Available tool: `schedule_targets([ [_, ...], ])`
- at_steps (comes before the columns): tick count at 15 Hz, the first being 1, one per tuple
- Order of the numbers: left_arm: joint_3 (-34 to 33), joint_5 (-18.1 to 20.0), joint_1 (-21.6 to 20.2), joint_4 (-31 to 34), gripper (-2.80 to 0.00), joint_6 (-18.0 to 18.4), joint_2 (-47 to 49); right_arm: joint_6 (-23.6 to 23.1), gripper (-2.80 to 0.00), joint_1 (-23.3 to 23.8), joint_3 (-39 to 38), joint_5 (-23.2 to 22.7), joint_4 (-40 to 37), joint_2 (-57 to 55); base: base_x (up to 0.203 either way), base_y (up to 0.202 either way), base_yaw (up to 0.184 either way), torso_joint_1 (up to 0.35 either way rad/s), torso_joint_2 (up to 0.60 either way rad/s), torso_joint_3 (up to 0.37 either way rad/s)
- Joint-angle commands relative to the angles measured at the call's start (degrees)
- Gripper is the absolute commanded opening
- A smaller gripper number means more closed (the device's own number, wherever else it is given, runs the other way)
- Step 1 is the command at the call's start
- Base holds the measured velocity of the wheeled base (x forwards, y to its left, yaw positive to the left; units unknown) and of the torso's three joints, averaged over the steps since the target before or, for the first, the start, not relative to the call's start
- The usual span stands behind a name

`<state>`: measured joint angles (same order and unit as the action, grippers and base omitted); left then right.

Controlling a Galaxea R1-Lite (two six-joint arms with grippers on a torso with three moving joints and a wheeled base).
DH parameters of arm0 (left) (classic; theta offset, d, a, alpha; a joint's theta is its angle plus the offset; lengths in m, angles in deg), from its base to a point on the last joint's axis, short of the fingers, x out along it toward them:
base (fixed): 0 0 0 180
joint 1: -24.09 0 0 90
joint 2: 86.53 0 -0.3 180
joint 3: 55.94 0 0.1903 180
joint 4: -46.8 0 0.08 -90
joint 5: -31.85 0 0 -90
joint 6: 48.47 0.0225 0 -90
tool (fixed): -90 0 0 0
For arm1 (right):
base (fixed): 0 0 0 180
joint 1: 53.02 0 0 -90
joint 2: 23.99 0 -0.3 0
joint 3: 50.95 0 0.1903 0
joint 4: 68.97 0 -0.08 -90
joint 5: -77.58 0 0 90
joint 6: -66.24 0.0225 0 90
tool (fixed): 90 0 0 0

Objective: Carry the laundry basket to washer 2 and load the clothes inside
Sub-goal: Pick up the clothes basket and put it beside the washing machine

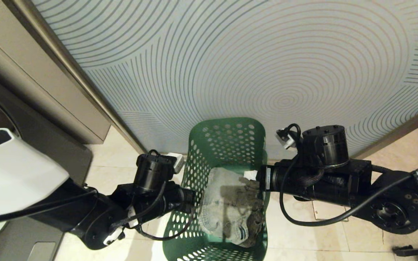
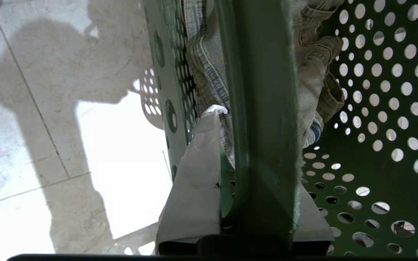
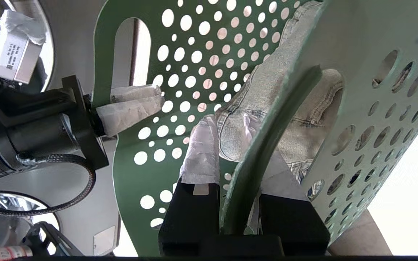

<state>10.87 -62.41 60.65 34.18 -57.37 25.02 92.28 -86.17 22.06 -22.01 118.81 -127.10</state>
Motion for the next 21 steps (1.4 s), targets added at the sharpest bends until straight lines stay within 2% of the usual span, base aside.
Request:
schedule_targets([
  [1,-0.29,-0.05,0.23,-0.22,-2.80,0.03,-0.62,0.15,-2.80,-0.15,-0.07,0.01,0.23,0.52,0.000,0.000,0.000,0.001,0.01,0.156],
  [14,-0.78,0.24,1.40,0.30,-2.80,0.38,-4.86,-0.01,-2.80,-3.32,1.15,0.72,-2.77,2.82,0.000,0.000,0.000,0.002,0.00,0.200],
  [21,-0.37,1.18,1.40,0.37,-2.80,0.47,-3.43,-0.11,-2.80,-4.37,3.09,0.54,-4.69,2.11,0.000,0.000,0.000,0.000,0.00,0.202],
])
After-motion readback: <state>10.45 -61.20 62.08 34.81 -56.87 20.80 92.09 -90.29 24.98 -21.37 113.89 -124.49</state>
